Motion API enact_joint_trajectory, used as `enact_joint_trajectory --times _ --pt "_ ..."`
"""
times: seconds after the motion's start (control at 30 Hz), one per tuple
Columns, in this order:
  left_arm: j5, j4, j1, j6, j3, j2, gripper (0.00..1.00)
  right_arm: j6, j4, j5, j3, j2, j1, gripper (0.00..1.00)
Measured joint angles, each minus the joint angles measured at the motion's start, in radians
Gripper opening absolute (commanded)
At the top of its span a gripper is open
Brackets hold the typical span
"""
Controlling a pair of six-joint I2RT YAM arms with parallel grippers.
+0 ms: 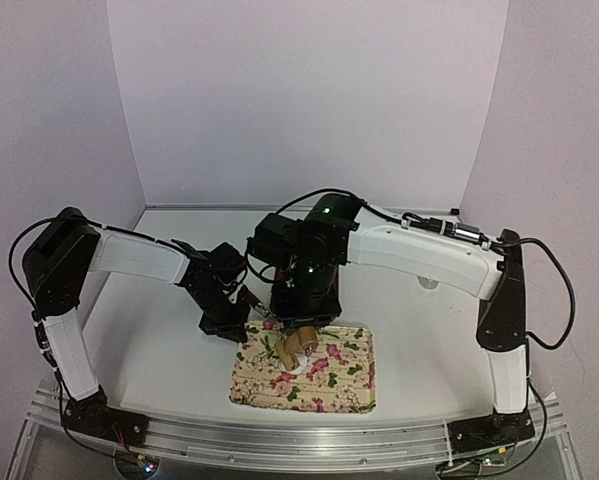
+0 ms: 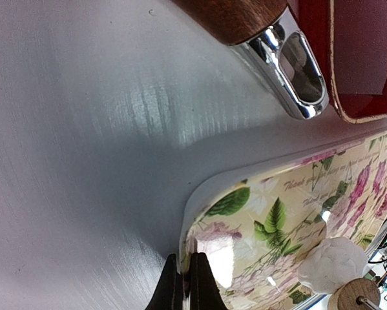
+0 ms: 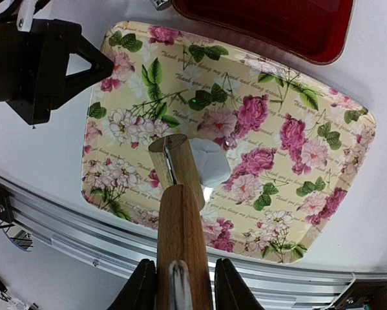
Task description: Roll out the dumpling wrappers from the dough
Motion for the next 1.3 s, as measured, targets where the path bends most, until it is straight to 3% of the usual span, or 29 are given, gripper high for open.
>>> enact_joint_trajectory --times 1.3 --pt "-0.001 0.002 0.007 0.001 0.000 0.001 0.00 -0.004 0.146 0.032 -0.221 -0.100 0.006 0.00"
